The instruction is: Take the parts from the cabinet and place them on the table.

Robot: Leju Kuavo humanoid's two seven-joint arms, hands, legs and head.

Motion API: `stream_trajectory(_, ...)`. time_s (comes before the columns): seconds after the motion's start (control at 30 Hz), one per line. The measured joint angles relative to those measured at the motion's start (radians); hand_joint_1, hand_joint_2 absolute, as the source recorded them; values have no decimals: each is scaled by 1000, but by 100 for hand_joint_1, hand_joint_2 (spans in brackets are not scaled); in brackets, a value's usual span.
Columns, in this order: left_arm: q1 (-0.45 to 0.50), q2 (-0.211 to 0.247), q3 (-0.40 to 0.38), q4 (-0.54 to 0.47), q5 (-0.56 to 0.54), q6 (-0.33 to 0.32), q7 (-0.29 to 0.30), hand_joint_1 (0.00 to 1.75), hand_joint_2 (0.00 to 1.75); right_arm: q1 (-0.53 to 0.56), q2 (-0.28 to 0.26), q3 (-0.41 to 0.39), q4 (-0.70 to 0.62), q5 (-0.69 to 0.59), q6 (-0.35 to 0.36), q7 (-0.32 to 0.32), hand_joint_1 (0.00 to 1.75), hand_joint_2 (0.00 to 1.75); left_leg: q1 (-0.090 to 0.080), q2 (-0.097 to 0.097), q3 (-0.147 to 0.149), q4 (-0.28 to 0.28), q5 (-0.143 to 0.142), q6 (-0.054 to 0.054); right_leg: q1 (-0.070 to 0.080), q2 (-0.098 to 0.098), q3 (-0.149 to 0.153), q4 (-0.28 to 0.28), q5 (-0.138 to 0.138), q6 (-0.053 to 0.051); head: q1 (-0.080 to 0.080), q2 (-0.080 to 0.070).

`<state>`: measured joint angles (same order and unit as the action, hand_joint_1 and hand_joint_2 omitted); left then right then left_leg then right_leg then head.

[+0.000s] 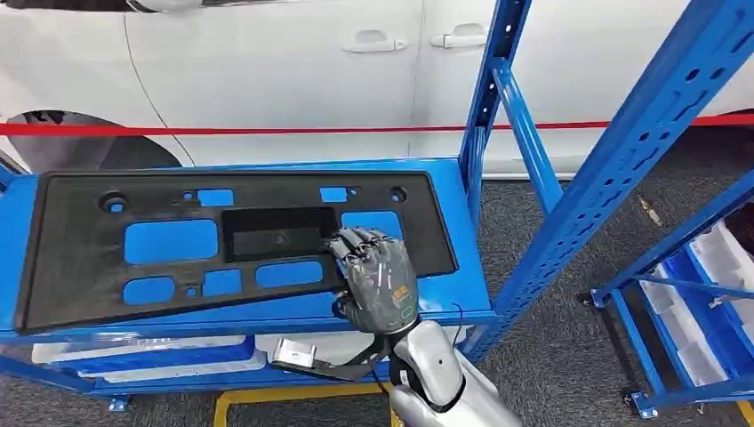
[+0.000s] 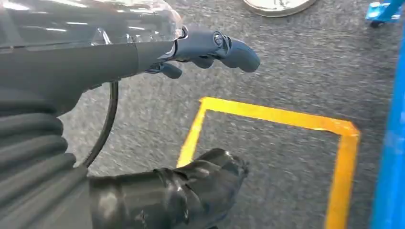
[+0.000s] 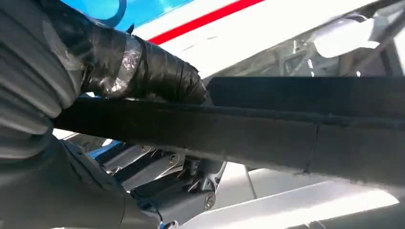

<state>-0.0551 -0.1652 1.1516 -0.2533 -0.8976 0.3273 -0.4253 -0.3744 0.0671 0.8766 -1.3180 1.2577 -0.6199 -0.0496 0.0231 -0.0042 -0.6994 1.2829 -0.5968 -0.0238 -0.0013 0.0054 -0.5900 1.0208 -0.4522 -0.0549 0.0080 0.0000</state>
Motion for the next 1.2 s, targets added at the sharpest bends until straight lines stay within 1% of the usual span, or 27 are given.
stream_trajectory(0.03,4,3,-8,0,-4,3,2,0,175,8,-5,-5,0,3,1,2,175,175,0,0,-17,30,0,-2,1,0,-1,2,-1,-1,0,0)
stream_trajectory(0.07,6,5,-16,1,-8,7,3,0,175,16,-9,-10,-2,7,2,2,175,175,0,0,-11,13,22,-1,1,0,-1,5,-3,0,0,0)
stream_trajectory(0.1,8,8,-24,1,-12,11,3,0,175,22,-12,-16,-6,10,3,5,175,175,0,0,14,-42,59,0,1,0,-1,7,-5,1,0,0)
stream_trajectory(0.17,8,13,-32,1,-13,13,3,0,175,24,-14,-25,-11,12,4,8,175,175,0,1,101,-219,145,8,1,0,1,14,-10,7,0,0)
stream_trajectory(0.2,9,14,-39,1,-13,13,4,0,175,25,-15,-30,-15,13,4,8,175,175,-3,1,120,-258,130,14,4,0,-3,18,-13,12,0,0)
stream_trajectory(0.33,9,17,-48,2,-13,14,5,0,175,29,-18,-36,-22,14,5,8,175,175,-10,-2,117,-264,141,29,6,1,-4,16,-9,30,0,0)
stream_trajectory(0.37,8,17,-49,2,-13,14,5,0,175,30,-19,-38,-24,14,5,8,175,175,2,2,123,-275,149,40,5,0,-9,28,-19,37,0,0)
stream_trajectory(0.4,9,17,-50,3,-13,14,5,0,175,30,-21,-41,-26,14,6,9,175,175,2,3,125,-279,150,46,5,-1,-17,53,-41,42,2,0)
stream_trajectory(0.43,9,17,-52,3,-15,14,5,0,175,30,-22,-44,-27,17,8,9,175,175,2,3,124,-278,150,49,3,0,-43,109,-78,45,2,0)
stream_trajectory(0.47,9,17,-54,3,-15,15,5,0,175,30,-23,-46,-28,17,14,9,175,175,2,3,122,-278,150,50,-1,-1,-82,195,-123,49,2,0)
stream_trajectory(0.5,7,15,-55,4,-15,21,1,0,175,30,-23,-46,-27,16,27,8,175,175,1,3,121,-278,150,50,-4,-1,-119,275,-154,53,1,0)
stream_trajectory(0.53,4,14,-56,4,-15,33,2,0,175,30,-23,-46,-26,16,39,7,175,175,2,3,120,-277,150,50,-7,-1,-142,322,-162,55,2,0)
stream_trajectory(0.57,-1,11,-56,5,-15,41,4,0,175,30,-22,-46,-24,16,47,7,175,175,2,3,121,-276,150,50,-11,-1,-140,318,-146,57,2,0)
stream_trajectory(0.6,-7,5,-58,6,-18,50,8,0,175,29,-19,-46,-23,16,53,8,175,175,3,0,121,-274,149,49,-14,-2,-116,270,-110,58,2,0)
stream_trajectory(0.67,-12,0,-66,8,-31,50,10,0,175,24,-14,-46,-24,21,53,16,175,175,6,-2,122,-266,144,41,-17,-3,-28,94,-21,57,2,0)
stream_trajectory(0.7,-11,-1,-71,9,-34,47,12,0,175,21,-14,-47,-24,22,52,19,175,175,6,-2,121,-264,140,35,-17,-2,-2,42,-28,55,2,0)
stream_trajectory(0.73,-11,-1,-72,10,-34,54,34,0,175,20,-14,-47,-24,14,48,13,175,175,-2,-3,115,-257,139,27,-8,-2,-2,27,-28,51,2,0)
stream_trajectory(0.83,-8,24,-67,14,-15,63,119,0,175,19,-21,-51,-27,-39,41,-18,175,175,3,-1,116,-268,146,8,-4,3,-6,33,-25,37,1,0)
stream_trajectory(0.9,-7,52,-58,14,-1,62,131,0,175,6,-22,-51,-29,-52,40,-25,175,175,8,0,108,-247,125,-1,-10,1,-2,18,-15,22,1,0)
stream_trajectory(0.93,-8,61,-49,14,4,64,132,0,175,-2,-22,-51,-30,-55,40,-29,175,175,8,0,83,-191,87,-2,-10,0,-3,18,-14,14,0,0)
stream_trajectory(1.0,-4,76,-37,14,9,66,129,0,175,-6,-22,-51,-29,-54,39,-23,175,175,6,0,10,-30,10,-8,-6,-4,-4,18,-14,11,0,0)
stream_trajectory(1.03,1,82,-35,14,8,49,107,0,175,-3,-24,-52,-29,-32,42,-3,175,175,6,0,-18,32,-8,-8,-3,-4,-5,19,-14,10,0,0)
stream_trajectory(1.07,13,76,-36,14,-5,18,63,0,175,8,-27,-60,-29,19,55,33,175,175,6,0,-26,51,-3,-6,0,-4,-4,19,-14,10,0,0)
stream_trajectory(1.1,27,56,-37,9,-20,-8,25,0,175,25,-27,-69,-31,71,66,62,175,175,5,0,-11,21,21,-2,2,-3,-3,19,-14,9,0,0)
stream_trajectory(1.13,40,15,-43,-23,-33,-18,-18,0,175,46,-27,-87,-39,138,83,99,175,175,2,0,27,-53,63,5,3,-4,-1,19,-15,9,0,0)
stream_trajectory(1.17,50,-20,-54,-50,-18,2,-32,0,175,69,-28,-105,-48,175,88,115,175,175,0,0,81,-159,111,13,3,-4,0,20,-16,10,0,0)
stream_trajectory(1.2,56,-49,-70,-59,3,25,-33,0,175,84,-28,-118,-56,189,90,116,175,175,-2,0,122,-246,132,21,3,-4,-1,22,-16,11,0,0)
